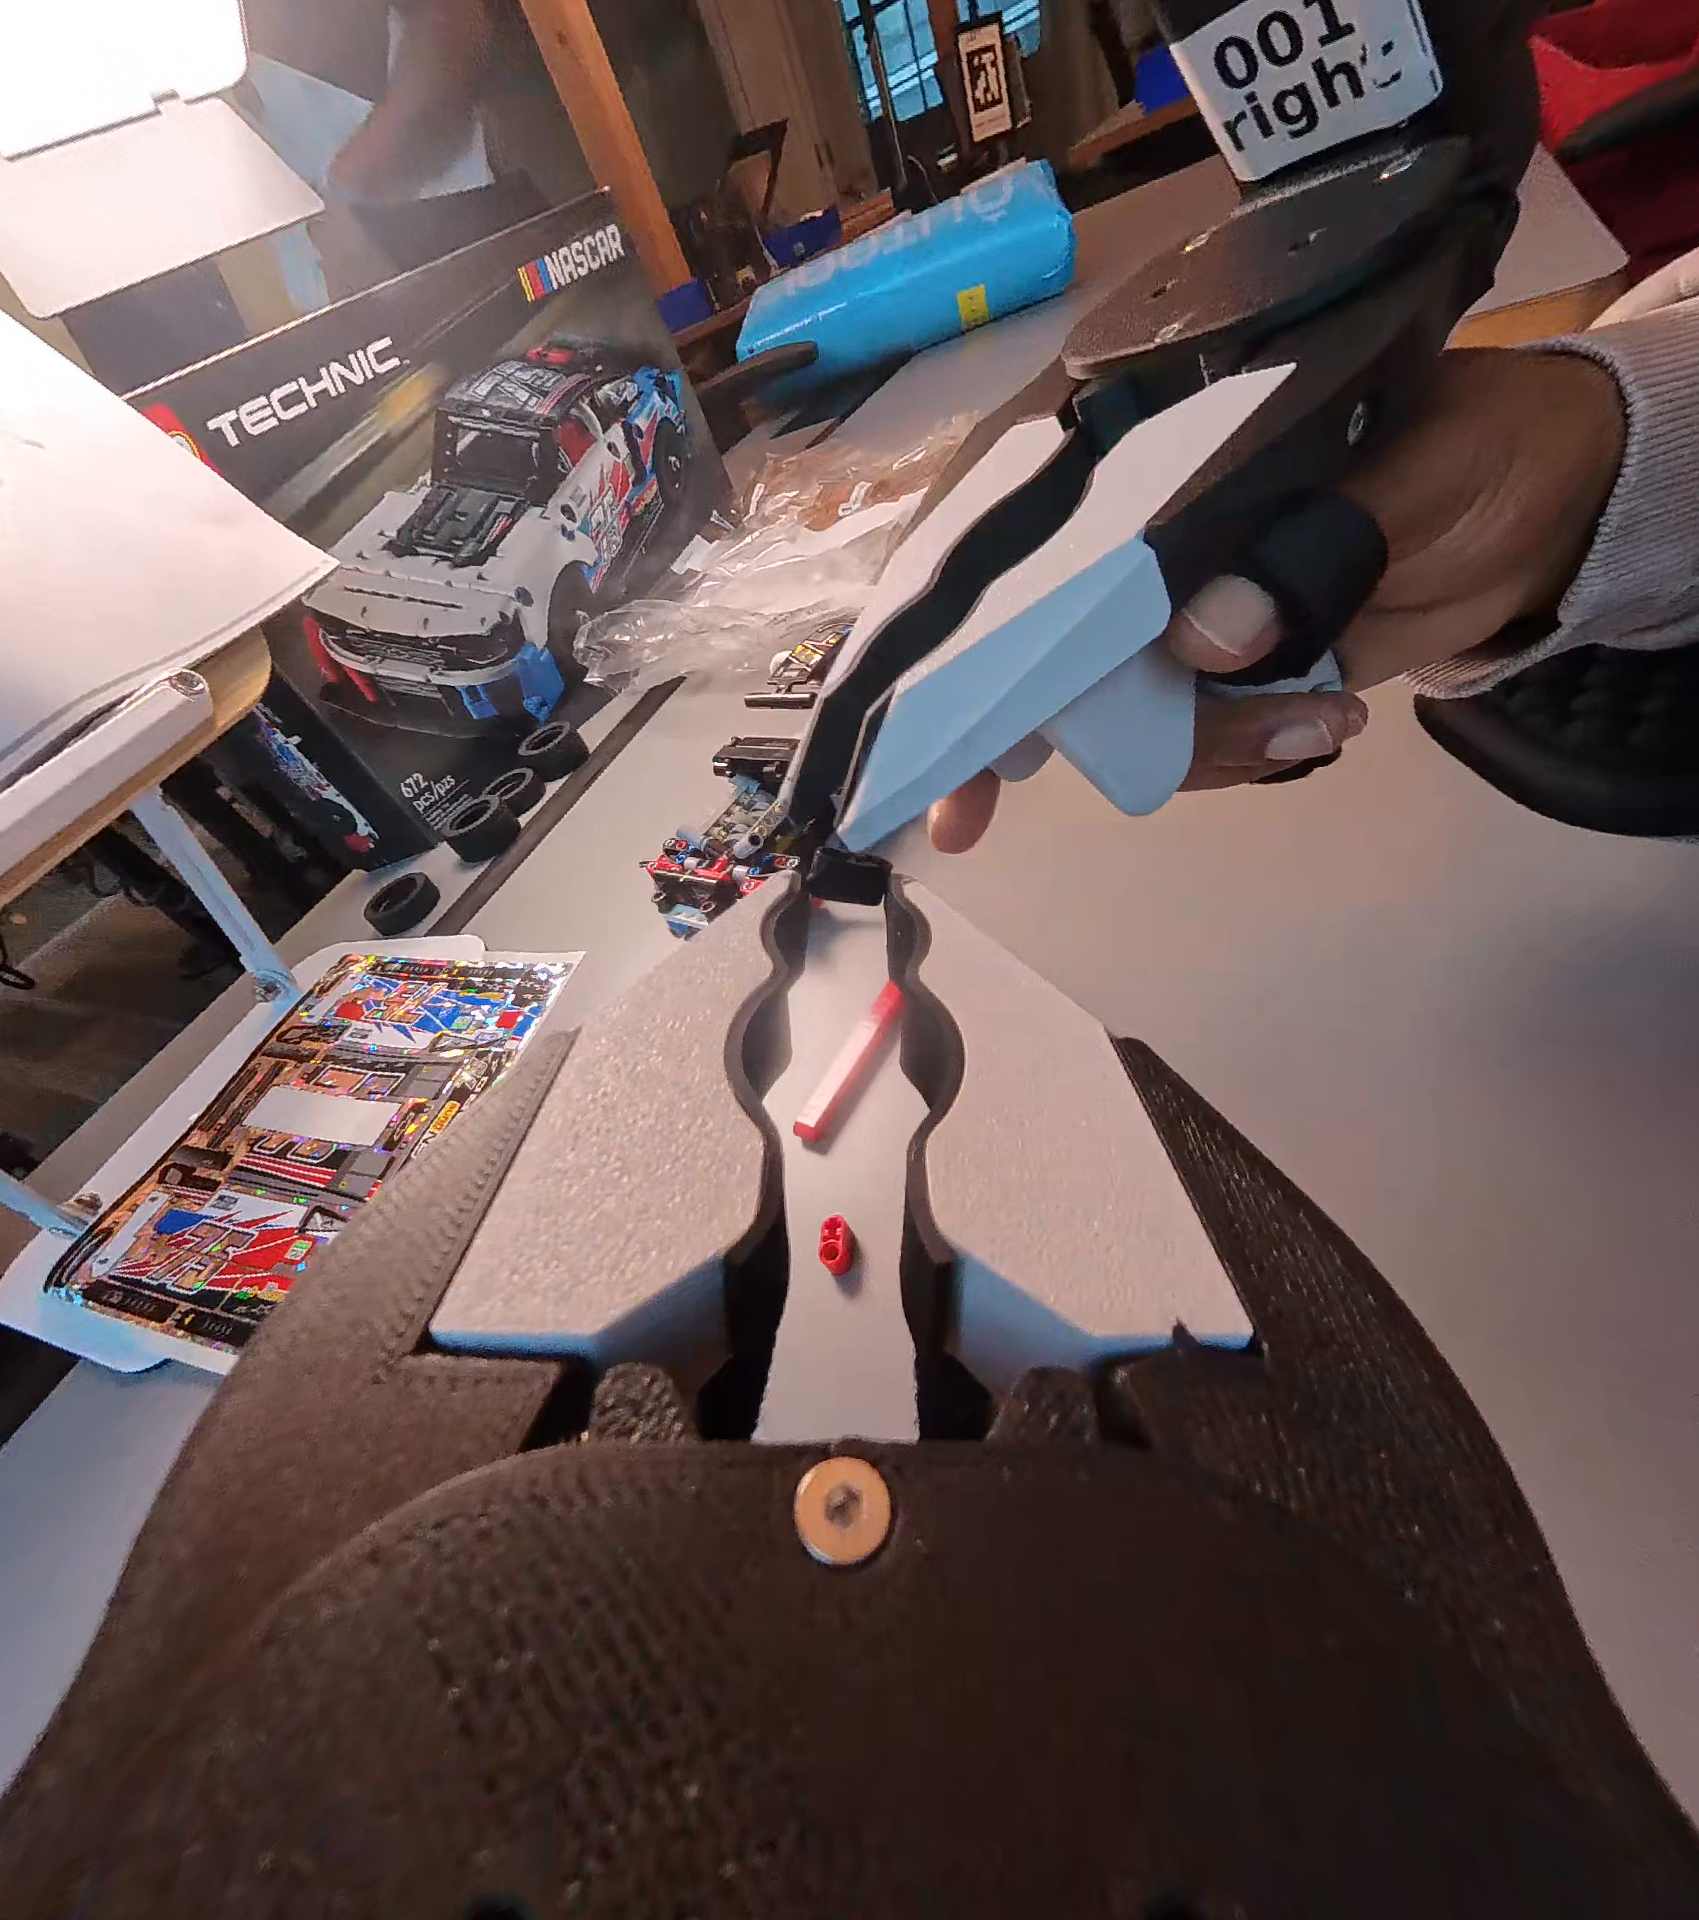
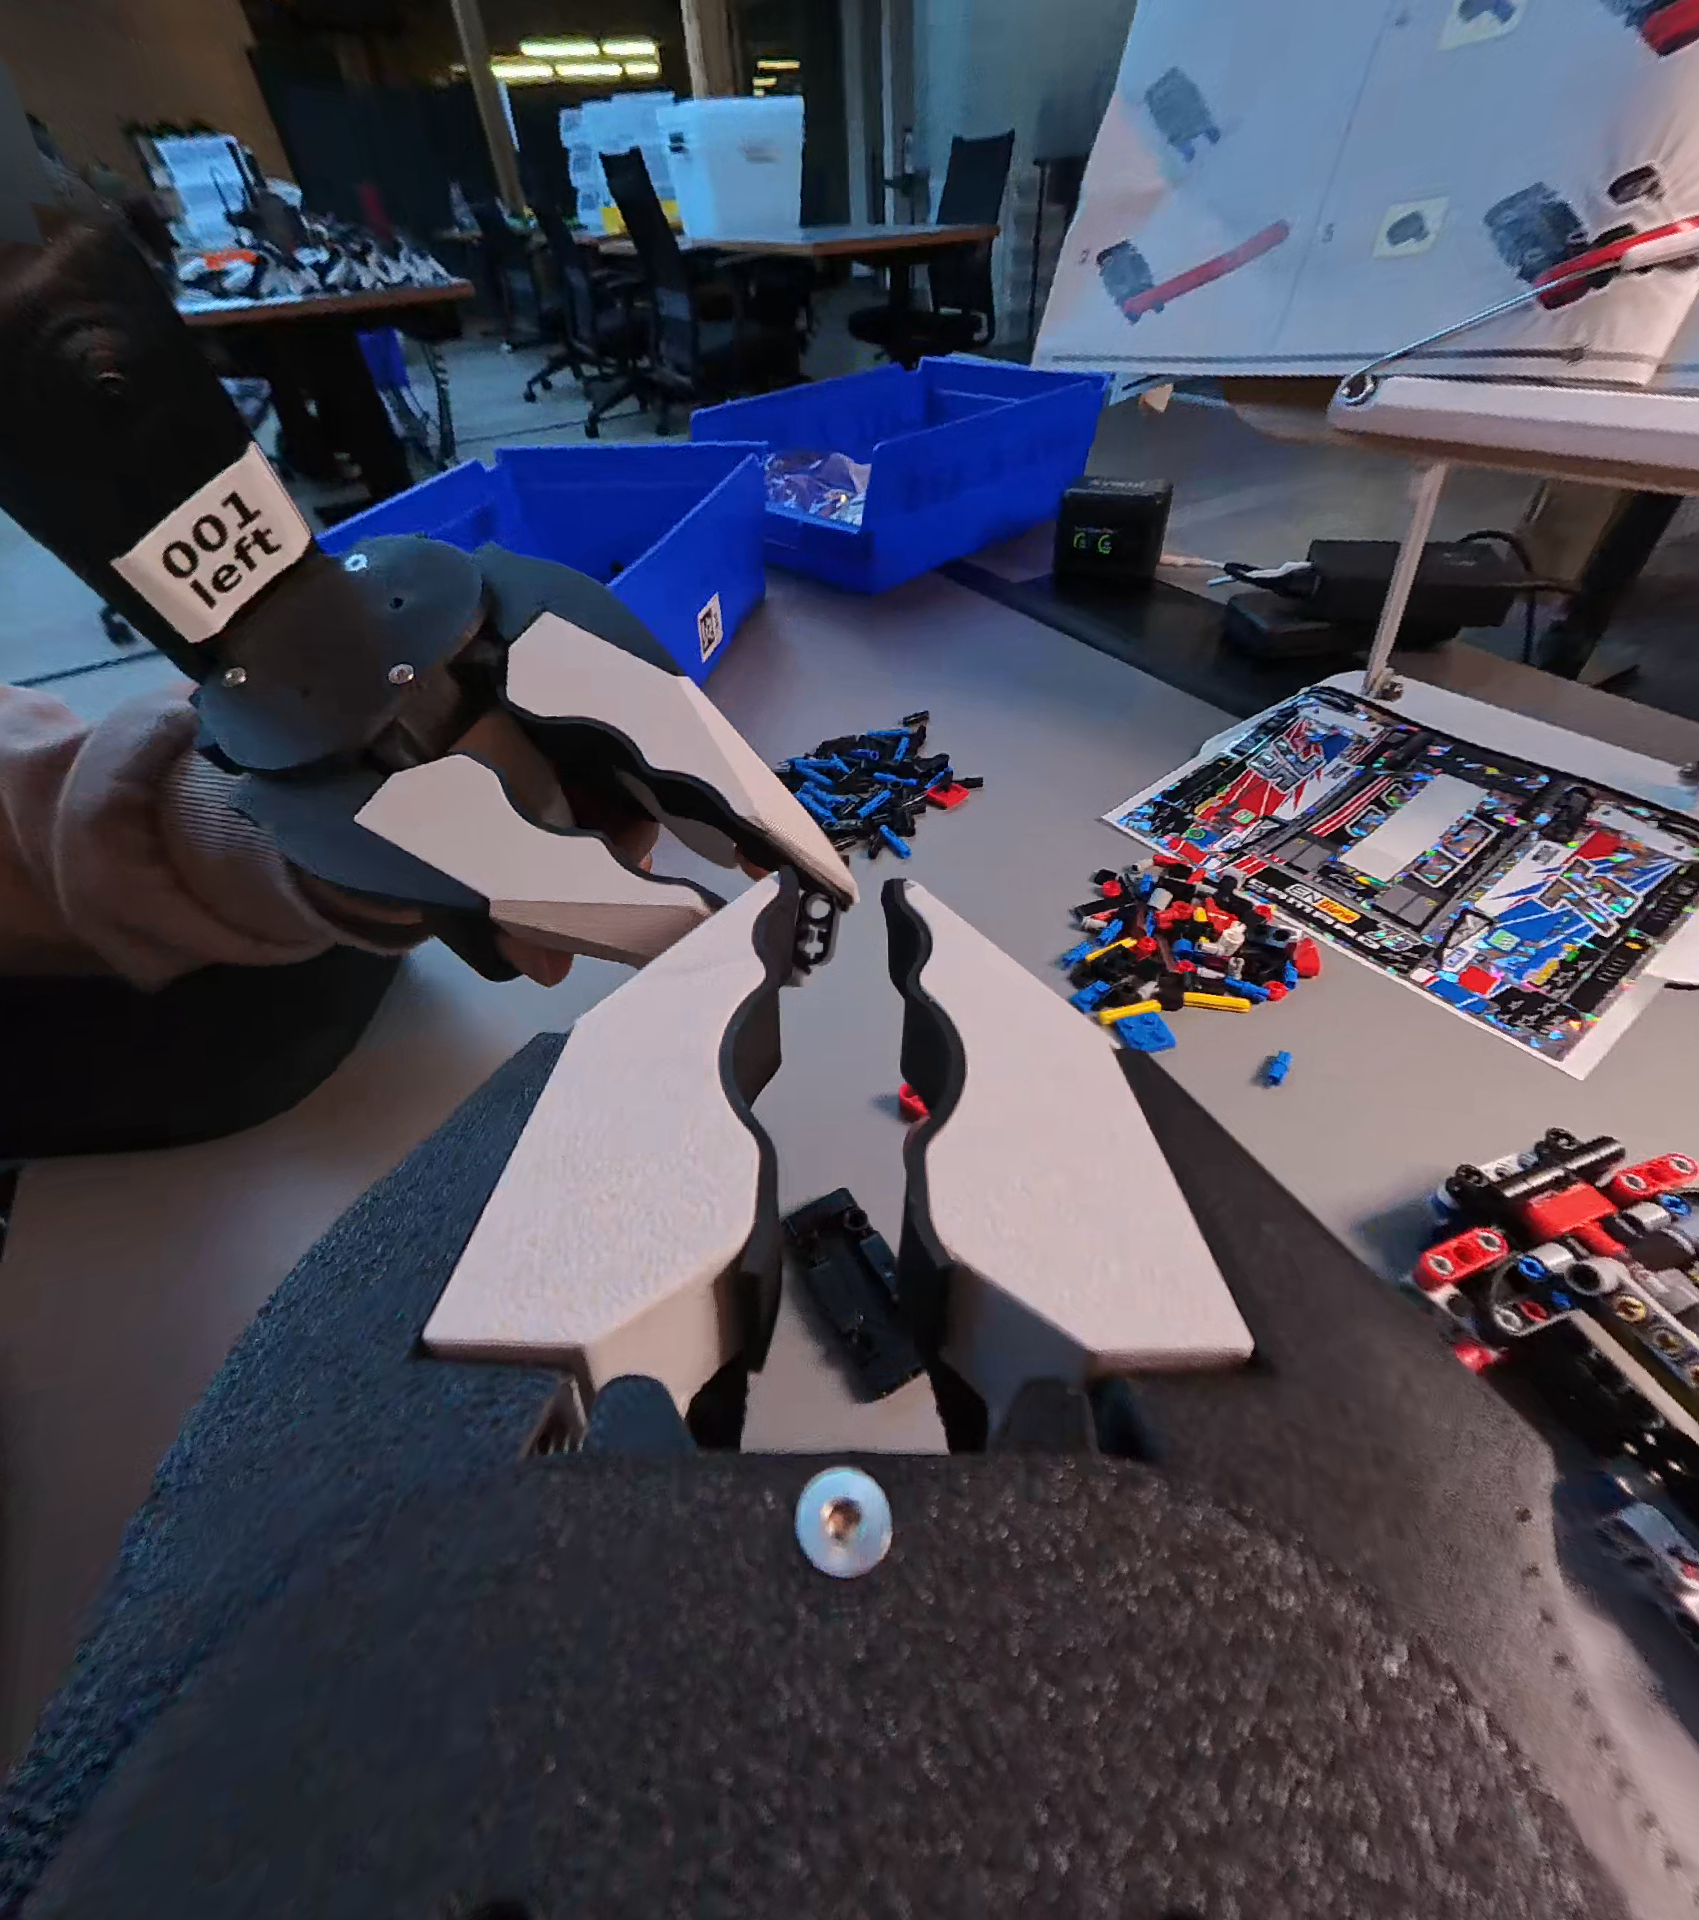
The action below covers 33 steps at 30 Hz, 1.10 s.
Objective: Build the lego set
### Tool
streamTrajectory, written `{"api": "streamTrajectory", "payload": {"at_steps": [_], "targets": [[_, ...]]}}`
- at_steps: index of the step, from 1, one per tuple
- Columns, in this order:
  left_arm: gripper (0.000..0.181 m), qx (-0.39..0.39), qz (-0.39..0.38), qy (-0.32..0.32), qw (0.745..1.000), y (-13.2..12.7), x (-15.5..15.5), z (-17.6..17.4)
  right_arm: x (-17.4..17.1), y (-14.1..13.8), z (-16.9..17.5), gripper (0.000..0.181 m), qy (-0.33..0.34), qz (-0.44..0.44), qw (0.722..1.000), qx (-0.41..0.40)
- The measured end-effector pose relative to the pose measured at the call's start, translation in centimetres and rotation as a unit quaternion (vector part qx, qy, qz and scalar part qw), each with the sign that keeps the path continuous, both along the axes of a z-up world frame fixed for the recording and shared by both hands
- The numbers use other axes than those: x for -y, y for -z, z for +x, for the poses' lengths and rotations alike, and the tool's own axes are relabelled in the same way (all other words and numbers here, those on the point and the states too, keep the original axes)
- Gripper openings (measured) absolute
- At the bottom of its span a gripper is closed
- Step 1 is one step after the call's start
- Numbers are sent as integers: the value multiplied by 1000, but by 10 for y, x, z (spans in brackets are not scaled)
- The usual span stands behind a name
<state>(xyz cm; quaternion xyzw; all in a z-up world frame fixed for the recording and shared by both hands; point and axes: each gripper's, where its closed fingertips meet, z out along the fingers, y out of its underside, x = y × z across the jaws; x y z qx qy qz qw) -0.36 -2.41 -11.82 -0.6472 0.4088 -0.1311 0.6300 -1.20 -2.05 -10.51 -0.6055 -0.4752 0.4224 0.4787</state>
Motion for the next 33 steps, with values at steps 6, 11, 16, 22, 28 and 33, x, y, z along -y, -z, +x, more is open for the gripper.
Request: {"api": "streamTrajectory", "payload": {"at_steps": [6, 11, 16, 22, 28, 33], "targets": [[13, -36, 24, -9, 999, 7, 4, 2, 7, 16, 0, 11, -14, -28, 999, 31], [13, -49, 30, -5, 998, 12, 6, 1, 11, 23, 0, 5, -44, -54, 996, 47], [21, -21, -181, -40, 983, 58, -17, -35, -16, 62, 50, 5, -58, 15, 973, 225], [22, -68, -296, -16, 953, 110, -24, -41, -15, 116, 72, 5, -104, 29, 932, 346], [5, -111, -296, -8, 949, 122, -27, -35, -23, 128, 62, 5, -124, 41, 915, 381], [5, -140, -283, 88, 945, 123, -15, -15, -26, 132, 52, 5, -167, 45, 898, 405]]}}
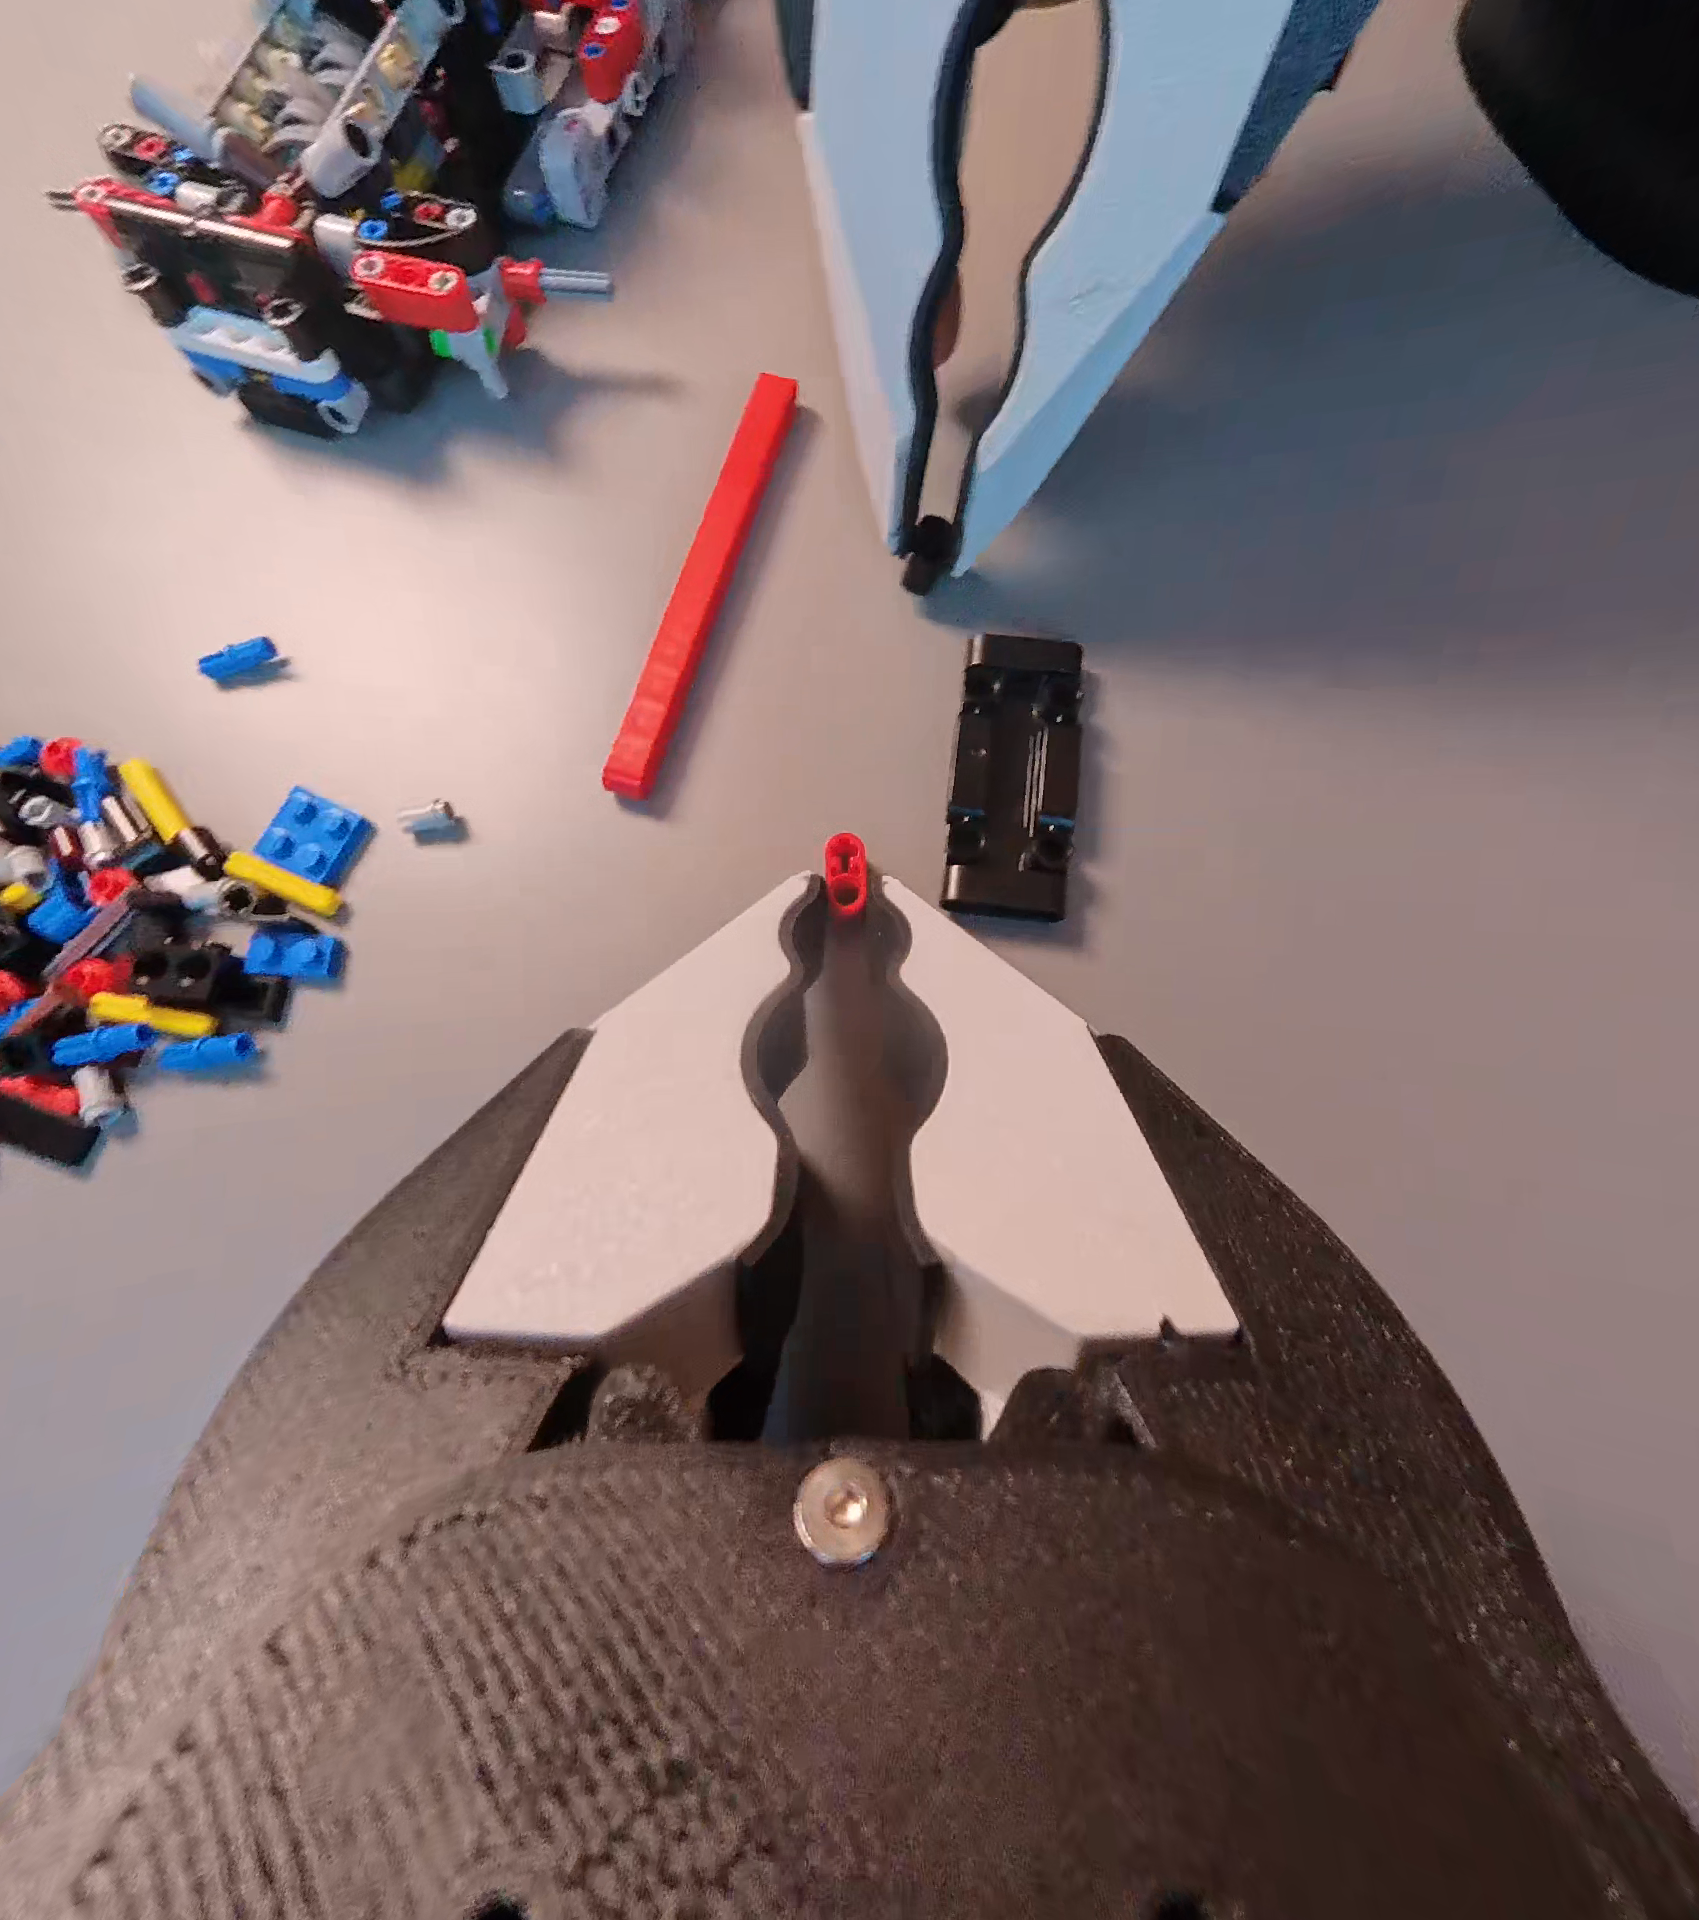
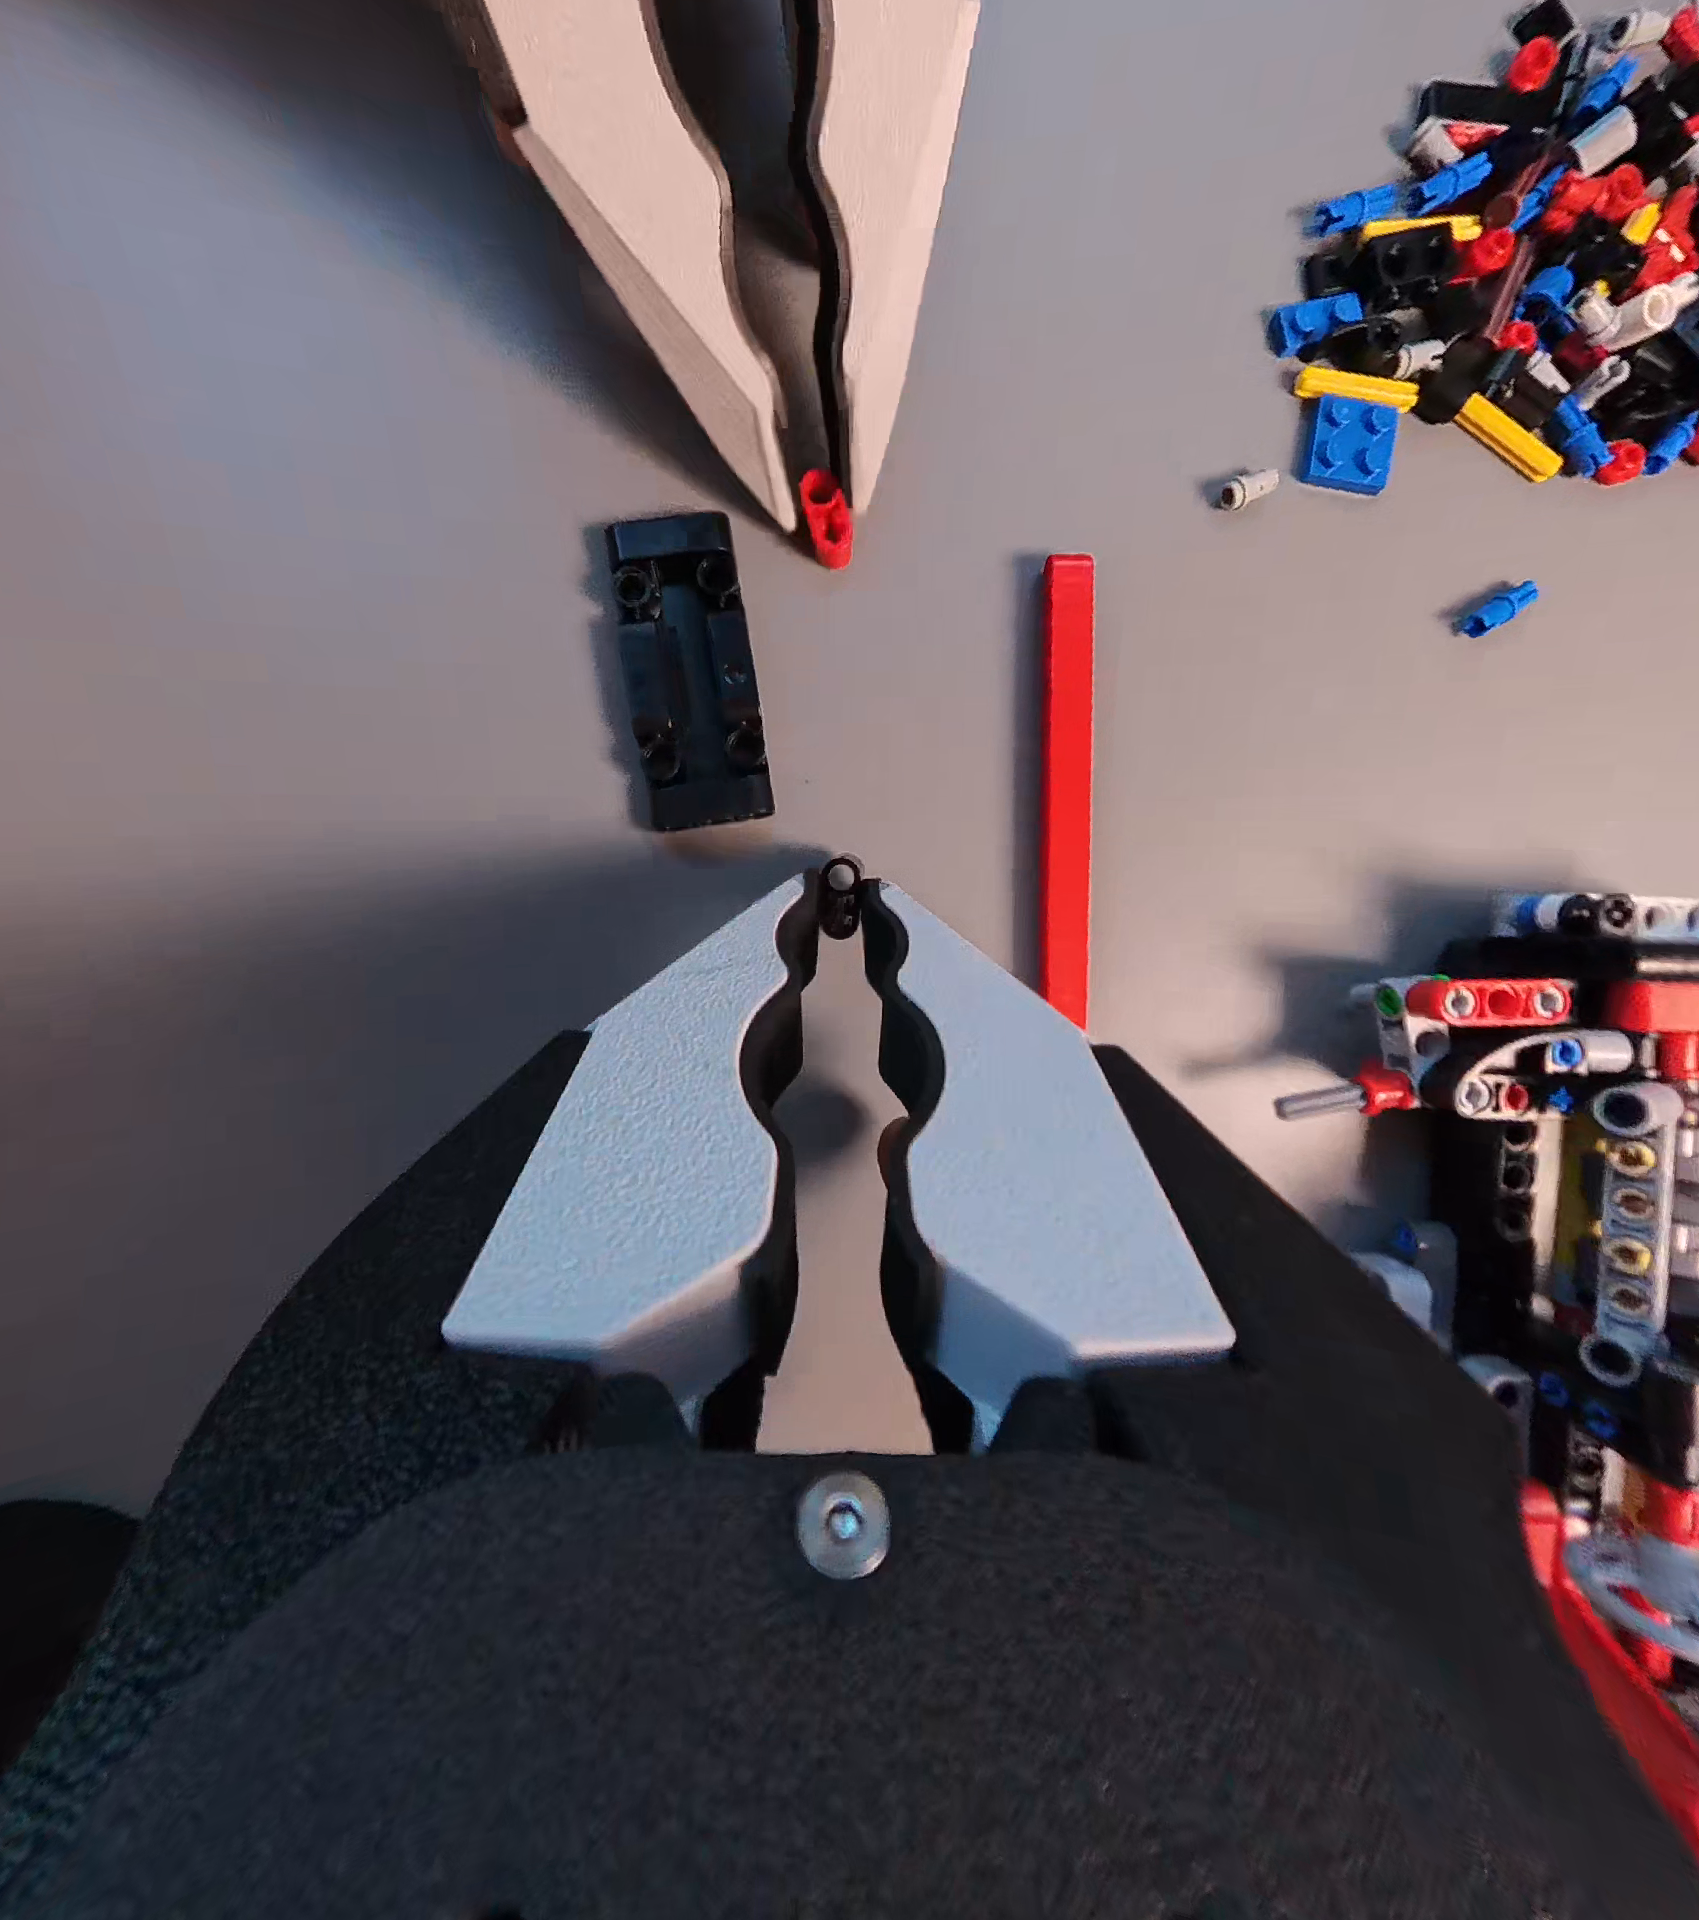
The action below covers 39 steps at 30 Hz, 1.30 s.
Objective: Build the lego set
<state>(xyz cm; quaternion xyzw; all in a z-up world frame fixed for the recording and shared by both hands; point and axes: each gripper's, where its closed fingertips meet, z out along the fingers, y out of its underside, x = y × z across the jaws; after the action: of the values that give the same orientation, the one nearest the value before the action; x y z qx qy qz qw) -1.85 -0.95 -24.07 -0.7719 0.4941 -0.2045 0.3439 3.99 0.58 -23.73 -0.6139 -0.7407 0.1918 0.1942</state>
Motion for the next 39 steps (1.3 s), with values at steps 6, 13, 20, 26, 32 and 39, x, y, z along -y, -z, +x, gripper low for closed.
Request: {"api": "streamTrajectory", "payload": {"at_steps": [6, 13, 20, 26, 32, 39], "targets": [[5, 0, -12, 36, 999, 0, 0, 6, 1, 2, -20, 5, -37, -10, 999, 14], [8, -1, -14, 40, 999, 0, -1, 7, -1, 5, -27, 6, -49, -5, 999, 23], [16, 21, -17, 39, 999, -5, 2, 8, -6, 1, -28, 10, -38, 0, 999, 10], [18, 104, 11, 4, 994, -38, -6, 2, -13, -38, -26, 17, 18, -5, 996, -93], [18, 176, 100, -91, 975, -82, -35, -27, -11, -81, -8, 24, 90, -43, 962, -254], [1, 216, 216, -227, 925, -131, -68, -80, -30, -83, 24, 6, 201, -23, 905, -375]]}}
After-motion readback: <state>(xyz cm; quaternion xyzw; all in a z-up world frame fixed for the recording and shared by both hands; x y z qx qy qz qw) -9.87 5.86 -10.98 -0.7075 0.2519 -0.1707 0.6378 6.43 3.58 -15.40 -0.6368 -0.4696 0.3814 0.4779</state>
